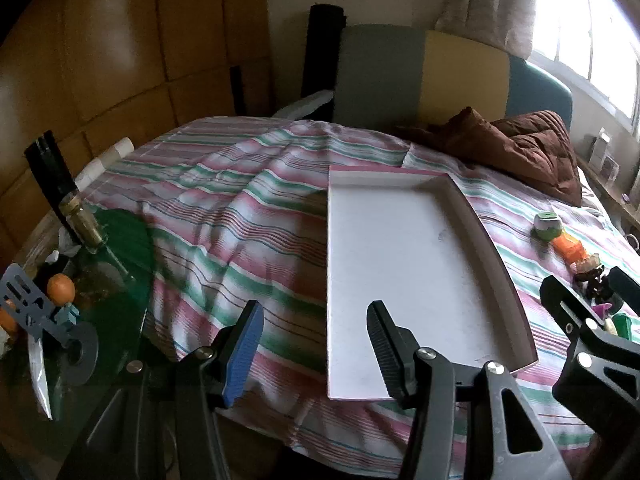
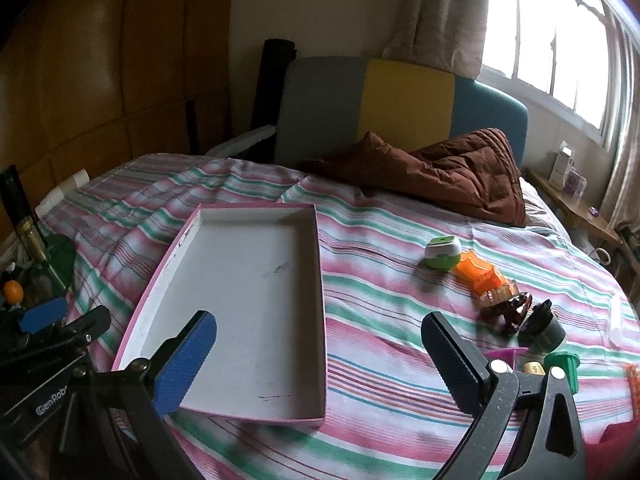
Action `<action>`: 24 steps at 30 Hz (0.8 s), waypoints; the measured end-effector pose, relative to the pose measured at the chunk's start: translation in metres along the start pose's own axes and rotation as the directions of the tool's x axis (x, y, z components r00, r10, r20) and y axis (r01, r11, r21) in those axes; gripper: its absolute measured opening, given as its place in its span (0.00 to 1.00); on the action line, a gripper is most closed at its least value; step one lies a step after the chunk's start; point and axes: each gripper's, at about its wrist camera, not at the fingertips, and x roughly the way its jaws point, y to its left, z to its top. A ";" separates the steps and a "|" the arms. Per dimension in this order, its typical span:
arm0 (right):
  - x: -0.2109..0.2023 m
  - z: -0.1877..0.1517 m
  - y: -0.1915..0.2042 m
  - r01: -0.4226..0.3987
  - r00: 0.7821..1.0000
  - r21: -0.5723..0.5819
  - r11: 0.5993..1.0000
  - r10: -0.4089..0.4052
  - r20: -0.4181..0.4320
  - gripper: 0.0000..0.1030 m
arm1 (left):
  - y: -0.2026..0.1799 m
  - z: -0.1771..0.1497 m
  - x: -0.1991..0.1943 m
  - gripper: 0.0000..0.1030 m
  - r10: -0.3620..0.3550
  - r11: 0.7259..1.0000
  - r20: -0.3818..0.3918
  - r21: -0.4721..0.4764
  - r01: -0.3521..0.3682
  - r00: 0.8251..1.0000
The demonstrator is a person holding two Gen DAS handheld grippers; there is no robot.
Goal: Organize rigid objects
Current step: 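Reach the left gripper to the magenta top-hat cup and grasp it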
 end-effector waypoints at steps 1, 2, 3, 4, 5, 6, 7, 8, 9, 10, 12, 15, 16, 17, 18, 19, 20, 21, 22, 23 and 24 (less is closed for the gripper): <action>0.000 0.000 -0.001 -0.001 1.000 0.001 1.000 0.001 -0.001 1.00 | -0.001 0.000 0.000 0.53 -0.001 1.000 0.001 0.004 0.001 1.000; 0.000 0.000 -0.003 0.000 1.000 0.001 1.000 0.000 -0.001 1.00 | -0.002 0.000 0.000 0.53 -0.002 1.000 0.002 0.006 0.002 1.000; 0.001 0.000 -0.004 0.001 1.000 0.002 1.000 -0.001 0.000 1.00 | -0.003 0.000 -0.001 0.53 -0.005 1.000 0.003 0.010 0.005 1.000; 0.001 0.001 -0.006 0.003 1.000 0.004 1.000 -0.003 0.001 1.00 | -0.004 0.001 -0.001 0.53 -0.007 1.000 0.004 0.013 0.007 1.000; 0.001 0.001 -0.009 0.002 1.000 0.008 1.000 -0.002 0.001 1.00 | -0.005 0.000 -0.001 0.53 -0.009 1.000 0.004 0.017 0.009 1.000; 0.002 0.002 -0.012 -0.001 1.000 0.012 1.000 0.001 -0.001 1.00 | -0.006 0.000 -0.001 0.53 -0.012 1.000 0.004 0.022 0.012 1.000; 0.003 0.002 -0.015 -0.004 1.000 0.014 1.000 0.004 -0.003 1.00 | -0.007 0.000 -0.001 0.53 -0.015 1.000 0.004 0.025 0.015 1.000; 0.003 0.003 -0.019 -0.004 1.000 0.014 1.000 0.004 -0.004 1.00 | -0.008 0.000 -0.001 0.53 -0.019 0.999 0.003 0.030 0.019 1.000; 0.004 0.003 -0.022 0.000 1.000 0.013 1.000 0.000 -0.004 1.00 | -0.009 0.000 -0.001 0.53 -0.027 0.999 0.001 0.036 0.027 1.000; 0.004 0.004 -0.026 0.003 1.000 0.012 1.000 -0.003 -0.004 1.00 | -0.011 0.000 -0.001 0.53 -0.039 0.998 0.001 0.043 0.039 0.999; 0.005 0.005 -0.036 0.008 1.000 0.019 1.000 -0.008 -0.004 1.00 | -0.015 0.000 -0.002 0.53 -0.062 0.996 0.009 0.057 0.062 0.998; 0.006 0.007 -0.056 0.000 1.000 0.042 0.999 0.001 -0.015 1.00 | -0.018 0.000 -0.008 0.53 -0.155 0.986 0.025 0.069 0.153 0.988; 0.007 0.008 -0.063 0.002 1.000 0.049 0.999 -0.001 -0.021 1.00 | -0.019 0.000 -0.011 0.53 -0.203 0.977 0.034 0.069 0.200 0.979; 0.007 0.009 -0.073 0.006 1.000 0.060 0.998 -0.005 -0.028 1.00 | -0.021 0.001 -0.013 0.54 -0.245 0.968 0.043 0.069 0.241 0.969; 0.007 0.009 -0.080 0.007 0.999 0.067 0.998 -0.005 -0.032 1.00 | -0.022 0.002 -0.015 0.54 -0.274 0.960 0.046 0.069 0.270 0.961; 0.007 0.011 -0.092 0.004 0.999 0.085 0.996 -0.001 -0.035 1.00 | -0.026 0.003 -0.017 0.54 -0.298 0.953 0.041 0.070 0.295 0.954; 0.005 0.013 -0.106 0.003 0.999 0.111 0.994 0.001 -0.037 1.00 | -0.030 0.004 -0.017 0.54 -0.312 0.948 0.035 0.073 0.309 0.949; 0.004 0.014 -0.116 0.004 0.999 0.130 0.991 0.001 -0.038 1.00 | -0.035 0.006 -0.018 0.54 -0.317 0.946 0.032 0.078 0.314 0.948; 0.002 0.016 -0.133 0.006 0.999 0.159 0.987 0.001 -0.040 1.00 | -0.038 0.007 -0.017 0.54 -0.323 0.944 0.028 0.084 0.320 0.946; 0.000 0.018 -0.151 0.009 0.999 0.191 0.982 -0.002 -0.040 1.00 | -0.043 0.008 -0.016 0.54 -0.344 0.935 0.022 0.094 0.341 0.939; -0.001 0.019 -0.165 0.016 0.999 0.216 0.976 -0.007 -0.041 1.00 | -0.047 0.009 -0.015 0.54 -0.361 0.928 0.013 0.102 0.358 0.932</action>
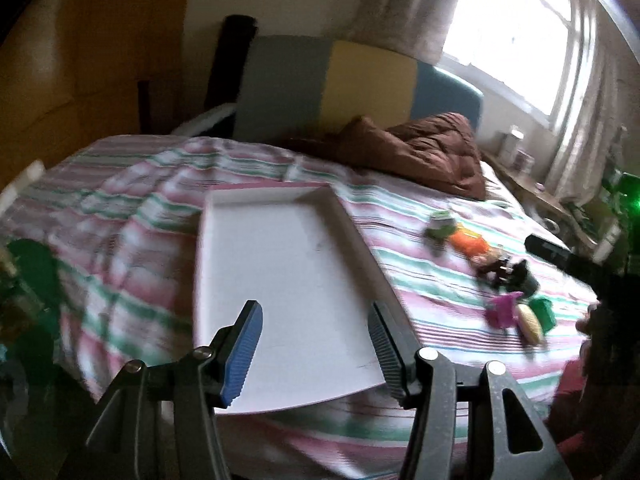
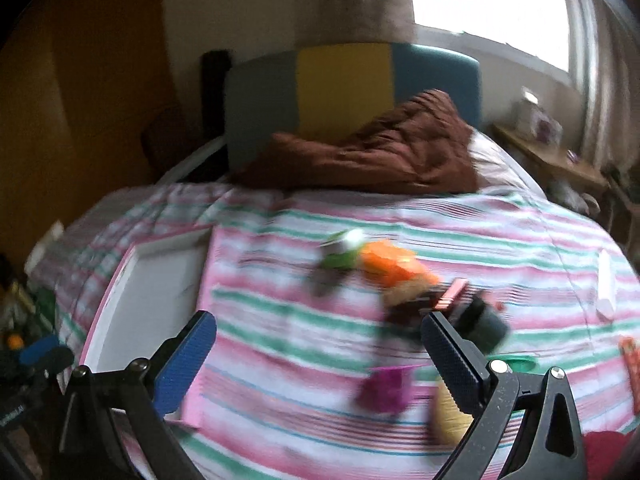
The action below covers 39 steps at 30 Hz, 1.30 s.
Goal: Organize rigid objects
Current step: 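Reach the left gripper to the magenta top-hat cup and grasp it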
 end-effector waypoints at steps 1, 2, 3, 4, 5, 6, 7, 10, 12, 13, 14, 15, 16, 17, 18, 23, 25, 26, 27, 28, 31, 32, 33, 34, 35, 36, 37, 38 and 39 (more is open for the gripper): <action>-0.003 0.005 -0.018 0.010 1.000 0.035 0.999 -0.010 0.001 1.00 | -0.005 0.001 0.003 0.54 -0.017 1.000 -0.011 0.012 0.017 1.000; -0.005 0.008 -0.038 0.021 1.000 0.074 0.997 -0.021 0.000 1.00 | -0.011 0.002 0.007 0.54 -0.039 0.999 -0.023 0.030 0.040 0.999; -0.007 0.010 -0.050 0.026 1.000 0.100 0.995 -0.026 -0.005 1.00 | -0.017 0.003 0.011 0.54 -0.057 0.997 -0.035 0.042 0.059 0.998; -0.008 0.012 -0.068 0.031 0.999 0.135 0.990 -0.029 -0.015 1.00 | -0.022 0.004 0.013 0.54 -0.078 0.995 -0.048 0.050 0.081 0.996; -0.009 0.012 -0.085 0.035 0.999 0.168 0.985 -0.032 -0.023 1.00 | -0.028 0.005 0.016 0.55 -0.098 0.993 -0.062 0.060 0.102 0.993; -0.009 0.011 -0.103 0.047 0.999 0.205 0.978 -0.041 -0.032 1.00 | -0.037 0.007 0.022 0.55 -0.119 0.989 -0.086 0.074 0.126 0.989; -0.009 0.009 -0.119 0.061 0.998 0.240 0.969 -0.053 -0.039 1.00 | -0.043 0.007 0.024 0.56 -0.130 0.987 -0.100 0.079 0.138 0.987; -0.009 0.000 -0.155 0.061 0.998 0.348 0.935 -0.052 -0.036 1.00 | -0.064 0.009 0.037 0.59 -0.192 0.974 -0.178 0.084 0.210 0.965; -0.009 -0.011 -0.175 0.036 0.999 0.425 0.905 -0.033 -0.014 1.00 | -0.084 0.010 0.046 0.59 -0.224 0.962 -0.223 0.105 0.252 0.949; -0.008 -0.015 -0.182 0.026 1.000 0.465 0.885 -0.017 -0.025 1.00 | -0.094 0.010 0.051 0.59 -0.247 0.953 -0.245 0.111 0.281 0.937; -0.009 -0.016 -0.187 0.004 1.000 0.497 0.868 0.006 -0.020 1.00 | -0.102 0.010 0.055 0.59 -0.268 0.945 -0.264 0.114 0.306 0.927; -0.011 -0.016 -0.192 -0.043 0.999 0.530 0.847 0.039 0.018 1.00 | -0.115 0.009 0.061 0.59 -0.287 0.936 -0.285 0.120 0.331 0.914; -0.012 -0.015 -0.195 -0.057 0.998 0.539 0.840 0.045 0.035 1.00 | -0.123 0.009 0.066 0.59 -0.296 0.930 -0.305 0.125 0.346 0.905; -0.013 -0.014 -0.195 -0.058 0.998 0.541 0.839 0.045 0.037 1.00 | -0.132 0.008 0.072 0.59 -0.305 0.924 -0.327 0.128 0.361 0.895; -0.013 -0.014 -0.196 -0.068 0.998 0.549 0.833 0.053 0.044 1.00 | -0.142 0.006 0.080 0.58 -0.323 0.915 -0.354 0.120 0.385 0.878; -0.012 -0.013 -0.189 -0.088 0.996 0.534 0.841 0.075 0.046 1.00 | -0.177 -0.003 0.115 0.57 -0.359 0.900 -0.428 0.077 0.429 0.830; -0.012 -0.013 -0.187 -0.093 0.996 0.520 0.849 0.080 0.048 1.00 | -0.187 -0.005 0.127 0.57 -0.364 0.898 -0.446 0.065 0.436 0.818; -0.011 -0.012 -0.185 -0.094 0.996 0.513 0.853 0.082 0.047 1.00 | -0.192 -0.006 0.132 0.57 -0.370 0.897 -0.448 0.056 0.439 0.814; -0.011 -0.012 -0.185 -0.096 0.995 0.507 0.856 0.083 0.048 1.00 | -0.198 -0.005 0.136 0.57 -0.375 0.896 -0.447 0.050 0.442 0.812; -0.011 -0.012 -0.185 -0.097 0.995 0.502 0.860 0.084 0.049 1.00 | -0.202 -0.006 0.140 0.57 -0.376 0.895 -0.445 0.051 0.443 0.812; -0.010 -0.011 -0.183 -0.098 0.995 0.491 0.865 0.084 0.049 1.00 | -0.217 -0.004 0.148 0.57 -0.374 0.896 -0.423 0.064 0.439 0.825; -0.011 -0.011 -0.183 -0.098 0.995 0.489 0.866 0.084 0.052 1.00 | -0.220 -0.004 0.151 0.57 -0.370 0.898 -0.422 0.066 0.436 0.827; -0.011 -0.011 -0.183 -0.098 0.995 0.488 0.867 0.081 0.055 1.00 | -0.225 -0.004 0.156 0.57 -0.363 0.901 -0.424 0.067 0.429 0.830; -0.013 -0.011 -0.183 -0.097 0.995 0.486 0.869 0.078 0.061 1.00 | -0.229 -0.004 0.163 0.57 -0.353 0.906 -0.430 0.064 0.418 0.831; -0.013 -0.010 -0.182 -0.097 0.995 0.486 0.869 0.076 0.063 1.00 | -0.232 -0.005 0.168 0.57 -0.340 0.911 -0.437 0.065 0.406 0.833; -0.014 -0.010 -0.183 -0.098 0.995 0.488 0.867 0.075 0.067 1.00 | -0.234 -0.006 0.173 0.57 -0.324 0.917 -0.446 0.070 0.394 0.834; -0.014 -0.010 -0.183 -0.100 0.995 0.491 0.866 0.076 0.068 1.00 | -0.236 -0.008 0.180 0.57 -0.313 0.921 -0.455 0.071 0.384 0.834; -0.014 -0.011 -0.184 -0.102 0.995 0.494 0.863 0.078 0.070 1.00 | -0.237 -0.009 0.185 0.57 -0.312 0.922 -0.457 0.066 0.381 0.833; -0.014 -0.011 -0.185 -0.101 0.995 0.498 0.861 0.077 0.069 1.00 | -0.237 -0.008 0.186 0.57 -0.317 0.920 -0.446 0.070 0.386 0.837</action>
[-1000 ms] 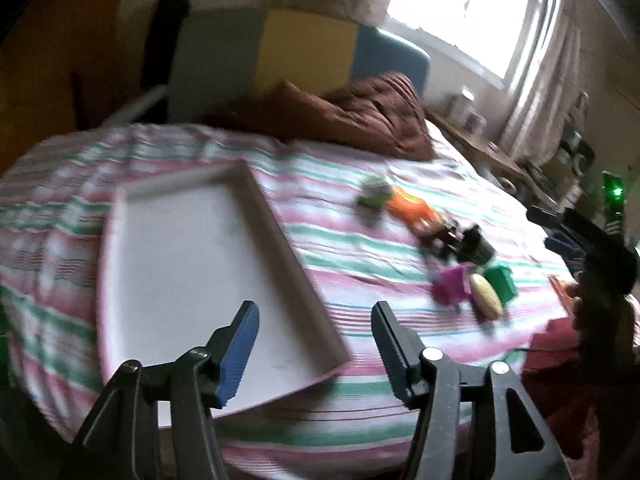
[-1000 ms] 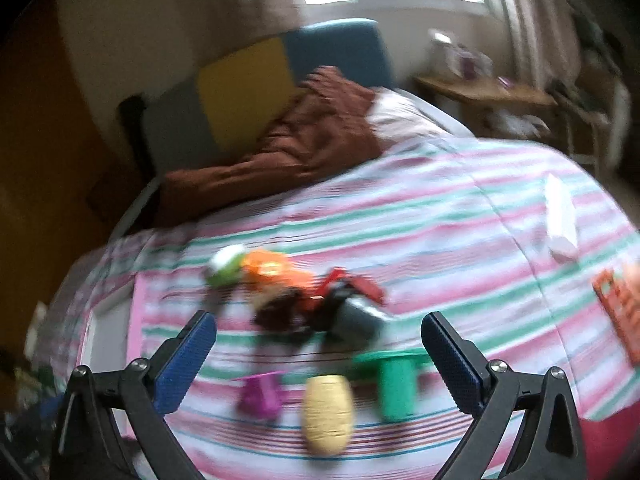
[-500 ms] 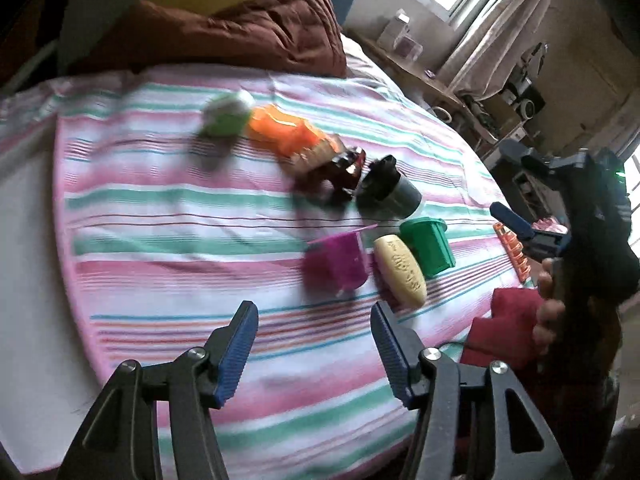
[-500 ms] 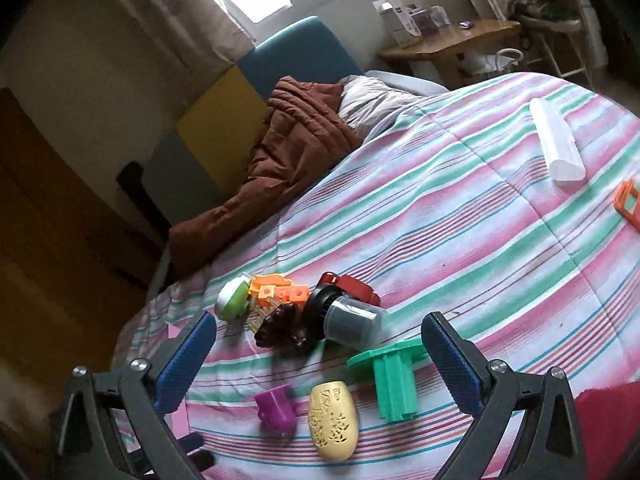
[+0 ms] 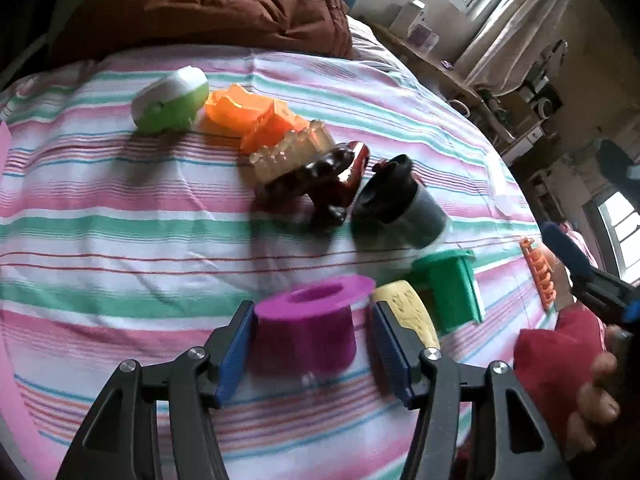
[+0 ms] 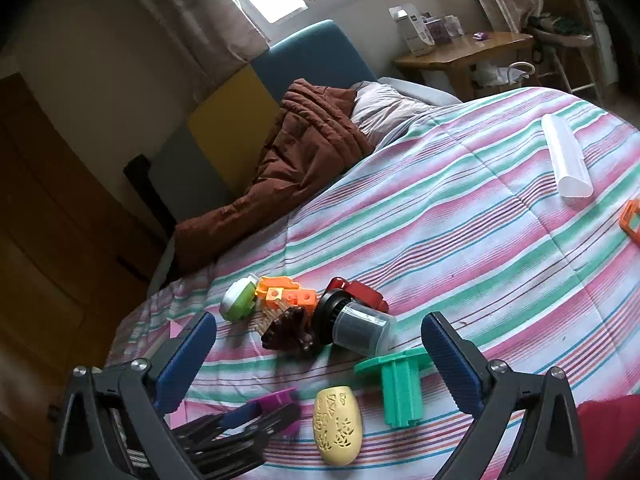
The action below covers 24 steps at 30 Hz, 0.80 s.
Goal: Organize rigid objects
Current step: 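Reach the left gripper to the magenta top-hat cup and grasp it, then lift the magenta cup with the left gripper while the right gripper grasps the green spool piece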
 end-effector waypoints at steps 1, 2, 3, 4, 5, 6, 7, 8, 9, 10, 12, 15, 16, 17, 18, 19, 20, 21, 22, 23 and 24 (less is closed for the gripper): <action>0.000 0.000 -0.001 0.003 1.000 0.005 1.000 -0.003 0.000 1.00 | 0.000 0.001 0.000 0.56 0.003 1.000 0.007 0.006 -0.003 1.000; 0.001 0.000 -0.002 0.006 1.000 0.009 1.000 -0.006 -0.002 1.00 | 0.002 0.001 0.000 0.47 0.017 1.000 0.011 0.005 -0.017 1.000; 0.001 0.001 -0.003 0.009 1.000 0.013 1.000 -0.009 -0.004 1.00 | 0.005 0.001 0.000 0.47 0.022 1.000 0.014 0.007 -0.022 1.000; 0.002 0.001 -0.005 0.018 1.000 0.023 1.000 -0.018 -0.010 1.00 | 0.005 0.000 -0.001 0.47 0.016 1.000 0.016 0.011 -0.016 1.000; 0.003 0.001 -0.007 0.027 0.999 0.030 0.999 -0.027 -0.017 1.00 | 0.007 -0.001 -0.003 0.47 0.019 1.000 0.020 0.019 -0.020 1.000; 0.006 0.000 -0.008 0.038 0.999 0.038 0.999 -0.037 -0.032 1.00 | 0.008 -0.004 -0.005 0.46 0.023 0.999 0.025 0.032 -0.024 0.999; 0.009 0.000 -0.011 0.047 0.998 0.045 0.998 -0.044 -0.049 1.00 | 0.008 -0.007 -0.007 0.46 0.028 0.999 0.031 0.044 -0.029 0.999; 0.014 -0.002 -0.013 0.072 0.995 0.052 0.996 -0.068 -0.079 1.00 | 0.008 -0.009 -0.009 0.46 0.033 0.998 0.037 0.053 -0.035 0.999; 0.020 -0.003 -0.016 0.102 0.989 0.060 0.993 -0.095 -0.114 1.00 | 0.009 -0.012 -0.011 0.46 0.037 0.997 0.044 0.068 -0.040 0.998; 0.025 -0.004 -0.020 0.113 0.984 0.071 0.991 -0.101 -0.145 0.99 | 0.010 -0.015 -0.013 0.46 0.039 0.996 0.050 0.076 -0.043 0.998; 0.033 -0.007 -0.025 0.117 0.976 0.094 0.989 -0.097 -0.196 0.94 | 0.012 -0.018 -0.016 0.46 0.045 0.995 0.061 0.083 -0.050 0.997; 0.044 -0.011 -0.028 0.147 0.958 0.092 0.985 -0.119 -0.261 0.75 | 0.014 -0.024 -0.021 0.46 0.056 0.993 0.077 0.097 -0.064 0.995; 0.047 -0.013 -0.029 0.160 0.952 0.082 0.984 -0.132 -0.278 0.69 | 0.015 -0.025 -0.022 0.46 0.058 0.993 0.079 0.097 -0.065 0.995; 0.051 -0.015 -0.029 0.173 0.945 0.070 0.982 -0.145 -0.294 0.66 | 0.016 -0.026 -0.023 0.46 0.058 0.993 0.082 0.095 -0.066 0.995; 0.055 -0.017 -0.028 0.182 0.936 0.056 0.982 -0.156 -0.316 0.63 | 0.017 -0.028 -0.025 0.46 0.061 0.993 0.086 0.098 -0.069 0.994; 0.060 -0.019 -0.027 0.183 0.926 0.040 0.982 -0.159 -0.342 0.62 | 0.017 -0.030 -0.026 0.46 0.065 0.992 0.089 0.103 -0.074 0.994; 0.063 -0.023 -0.026 0.190 0.919 0.023 0.982 -0.169 -0.356 0.62 | 0.018 -0.033 -0.028 0.46 0.074 0.990 0.097 0.115 -0.085 0.992; 0.068 -0.026 -0.023 0.209 0.907 -0.009 0.978 -0.197 -0.371 0.59 | 0.018 -0.034 -0.029 0.46 0.077 0.989 0.101 0.120 -0.089 0.992; 0.071 -0.027 -0.022 0.228 0.897 -0.034 0.973 -0.224 -0.381 0.56 | 0.018 -0.036 -0.031 0.46 0.081 0.988 0.104 0.124 -0.093 0.991; 0.074 -0.029 -0.022 0.245 0.888 -0.051 0.968 -0.245 -0.390 0.54 | 0.019 -0.038 -0.033 0.46 0.083 0.987 0.109 0.127 -0.097 0.991; 0.077 -0.031 -0.023 0.267 0.875 -0.064 0.962 -0.270 -0.402 0.48 | 0.019 -0.040 -0.034 0.46 0.088 0.986 0.113 0.133 -0.103 0.990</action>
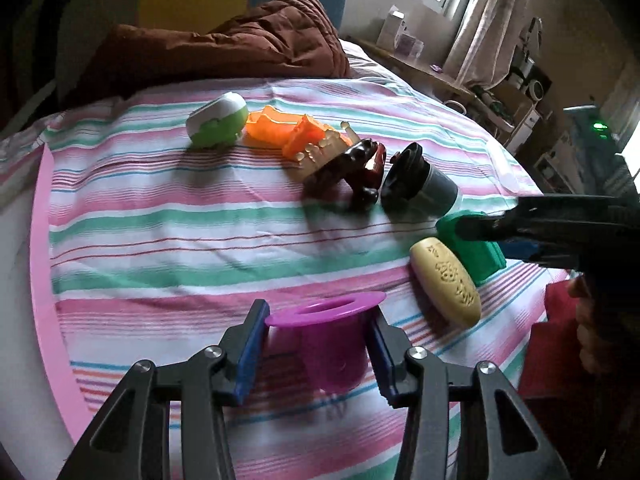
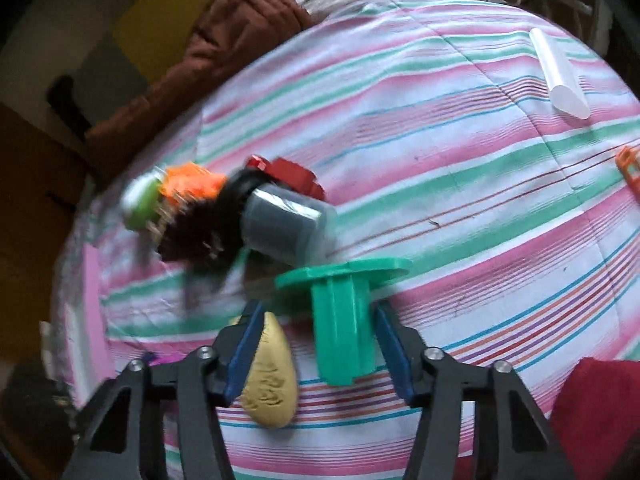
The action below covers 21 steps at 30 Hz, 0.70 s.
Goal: Organize rigid objects
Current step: 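Lift the magenta cup with the left gripper while the right gripper grasps the green spool piece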
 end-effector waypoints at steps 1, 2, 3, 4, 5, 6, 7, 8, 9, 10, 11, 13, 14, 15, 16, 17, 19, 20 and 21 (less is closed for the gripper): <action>0.005 0.000 -0.001 0.028 0.999 -0.001 1.000 -0.028 -0.019 0.43 | 0.000 -0.001 -0.001 0.46 0.004 1.000 0.003 0.004 -0.004 1.000; 0.007 0.001 -0.003 0.046 0.998 -0.004 0.999 -0.046 -0.034 0.42 | 0.000 -0.002 -0.002 0.46 0.008 1.000 0.007 0.009 -0.008 1.000; 0.009 0.000 -0.003 0.058 0.998 -0.014 0.998 -0.059 -0.038 0.42 | 0.000 -0.004 -0.004 0.46 0.009 1.000 0.010 0.013 -0.009 1.000; 0.009 0.000 -0.002 0.067 0.997 -0.027 0.997 -0.068 -0.033 0.41 | 0.000 -0.005 -0.004 0.46 0.010 1.000 0.011 0.015 -0.010 1.000; 0.011 -0.001 -0.001 0.080 0.996 -0.035 0.996 -0.081 -0.034 0.39 | 0.000 -0.006 -0.005 0.46 0.010 1.000 0.013 0.016 -0.010 1.000; 0.012 -0.001 -0.002 0.089 0.995 -0.037 0.995 -0.091 -0.032 0.37 | 0.000 -0.007 -0.007 0.46 0.009 1.000 0.014 0.017 -0.009 1.000; 0.012 -0.001 -0.003 0.091 0.995 -0.033 0.995 -0.092 -0.032 0.37 | 0.000 -0.009 -0.010 0.46 0.006 1.000 0.019 0.021 -0.007 1.000; 0.013 -0.002 -0.005 0.086 0.996 -0.025 0.996 -0.087 -0.033 0.37 | 0.000 -0.010 -0.012 0.46 0.005 1.000 0.024 0.023 -0.005 1.000; 0.013 -0.001 -0.007 0.084 0.996 -0.019 0.996 -0.084 -0.034 0.35 | 0.000 -0.012 -0.016 0.46 0.003 1.000 0.032 0.026 -0.004 0.999; 0.013 -0.001 -0.008 0.088 0.996 -0.017 0.996 -0.089 -0.034 0.33 | 0.001 -0.012 -0.018 0.46 0.001 1.000 0.035 0.026 -0.001 0.999; 0.014 -0.002 -0.008 0.094 0.995 -0.018 0.995 -0.094 -0.032 0.33 | 0.001 -0.012 -0.021 0.46 -0.004 1.000 0.040 0.024 0.003 0.999; 0.015 -0.003 -0.008 0.110 0.993 -0.029 0.994 -0.111 -0.030 0.30 | 0.002 -0.012 -0.028 0.46 -0.012 1.000 0.049 0.018 0.011 0.999; 0.016 -0.004 -0.007 0.120 0.992 -0.041 0.992 -0.121 -0.029 0.30 | 0.004 -0.011 -0.033 0.46 -0.017 1.000 0.060 0.014 0.016 0.998; 0.016 -0.004 -0.006 0.127 0.991 -0.048 0.991 -0.128 -0.028 0.30 | 0.005 -0.009 -0.039 0.46 -0.020 1.000 0.071 0.012 0.019 0.997; 0.017 -0.005 -0.006 0.135 0.990 -0.056 0.989 -0.136 -0.026 0.30 | 0.008 -0.008 -0.046 0.46 -0.021 1.000 0.086 0.012 0.020 0.996; 0.017 -0.006 -0.006 0.138 0.990 -0.059 0.989 -0.140 -0.025 0.30 | 0.011 -0.006 -0.055 0.46 -0.017 1.000 0.104 0.011 0.016 0.994; 0.016 -0.007 -0.005 0.142 0.989 -0.063 0.988 -0.144 -0.025 0.30 | 0.021 -0.001 -0.072 0.46 -0.010 1.000 0.138 -0.002 0.010 0.990; 0.014 -0.007 -0.003 0.146 0.989 -0.068 0.987 -0.148 -0.025 0.30 | 0.028 0.001 -0.080 0.46 -0.007 1.000 0.152 -0.016 0.009 0.988; 0.012 -0.007 -0.001 0.153 0.988 -0.077 0.985 -0.155 -0.024 0.30 | 0.040 0.004 -0.091 0.46 0.004 0.999 0.167 -0.042 0.003 0.986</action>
